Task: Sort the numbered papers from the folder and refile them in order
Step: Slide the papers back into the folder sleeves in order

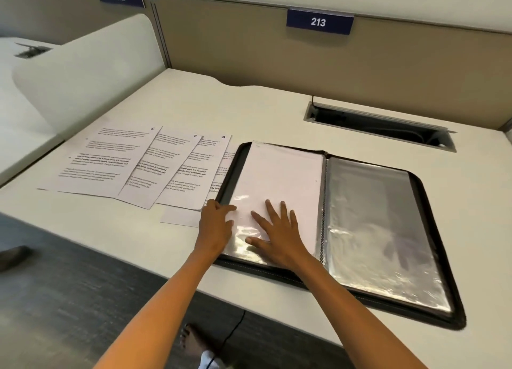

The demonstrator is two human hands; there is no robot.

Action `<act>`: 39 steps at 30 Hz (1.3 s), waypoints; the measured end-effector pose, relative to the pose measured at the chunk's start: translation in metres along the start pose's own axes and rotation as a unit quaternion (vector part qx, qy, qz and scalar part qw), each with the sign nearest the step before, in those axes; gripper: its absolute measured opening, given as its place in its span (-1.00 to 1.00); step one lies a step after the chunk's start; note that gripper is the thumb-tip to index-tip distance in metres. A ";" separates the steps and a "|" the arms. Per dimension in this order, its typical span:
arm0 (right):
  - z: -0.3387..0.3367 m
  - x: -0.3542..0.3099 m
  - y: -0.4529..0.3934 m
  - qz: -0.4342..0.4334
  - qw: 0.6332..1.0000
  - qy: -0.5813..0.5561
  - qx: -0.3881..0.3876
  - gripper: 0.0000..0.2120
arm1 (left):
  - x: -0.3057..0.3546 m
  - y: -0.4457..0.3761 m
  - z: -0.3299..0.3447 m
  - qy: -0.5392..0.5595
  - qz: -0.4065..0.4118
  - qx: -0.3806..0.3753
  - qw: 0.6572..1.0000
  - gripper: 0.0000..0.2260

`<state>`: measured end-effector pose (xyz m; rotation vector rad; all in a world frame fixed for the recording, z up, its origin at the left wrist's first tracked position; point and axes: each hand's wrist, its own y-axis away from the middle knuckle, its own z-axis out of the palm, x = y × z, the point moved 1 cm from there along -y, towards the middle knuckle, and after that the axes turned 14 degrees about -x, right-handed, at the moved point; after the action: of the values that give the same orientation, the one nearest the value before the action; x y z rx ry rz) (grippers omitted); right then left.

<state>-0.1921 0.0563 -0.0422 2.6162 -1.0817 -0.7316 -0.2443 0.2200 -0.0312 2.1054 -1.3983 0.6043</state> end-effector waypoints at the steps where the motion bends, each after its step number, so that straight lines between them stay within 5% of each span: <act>1: 0.005 0.002 -0.002 0.001 1.000 0.026 -0.003 0.11 | -0.001 0.001 0.000 -0.019 0.006 0.002 1.000 -0.67; 5: 0.013 -0.001 -0.006 0.018 0.999 0.044 0.012 0.05 | -0.008 0.003 0.003 -0.215 0.076 0.026 0.973 -0.63; 9: 0.000 -0.019 -0.014 0.001 0.999 0.009 0.049 0.04 | -0.020 -0.002 -0.005 -0.257 0.076 0.007 0.963 -0.52; 17: -0.020 -0.079 -0.081 -0.051 0.998 0.001 0.039 -0.12 | -0.076 -0.031 -0.056 -0.184 0.074 0.002 0.980 -0.27; 22: -0.020 -0.119 -0.144 -0.072 0.995 -0.017 0.063 0.01 | -0.123 -0.061 -0.110 -0.177 0.066 0.060 0.980 -0.40; 27: -0.032 -0.166 -0.199 -0.093 0.993 -0.036 0.070 -0.14 | -0.173 -0.096 -0.160 -0.134 0.013 0.131 0.982 -0.42; 34: -0.028 -0.201 -0.260 -0.101 0.991 -0.028 0.080 -0.34 | -0.229 -0.127 -0.179 -0.134 -0.087 0.048 0.986 -0.32; 39: -0.020 -0.211 -0.276 -0.115 0.984 -0.077 0.111 -0.33 | -0.232 -0.130 -0.185 -0.140 -0.062 0.102 0.983 -0.51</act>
<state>-0.1439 0.4015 -0.0526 2.9533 -0.9583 -0.9238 -0.2204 0.5416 -0.0617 2.5004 -1.3857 0.4272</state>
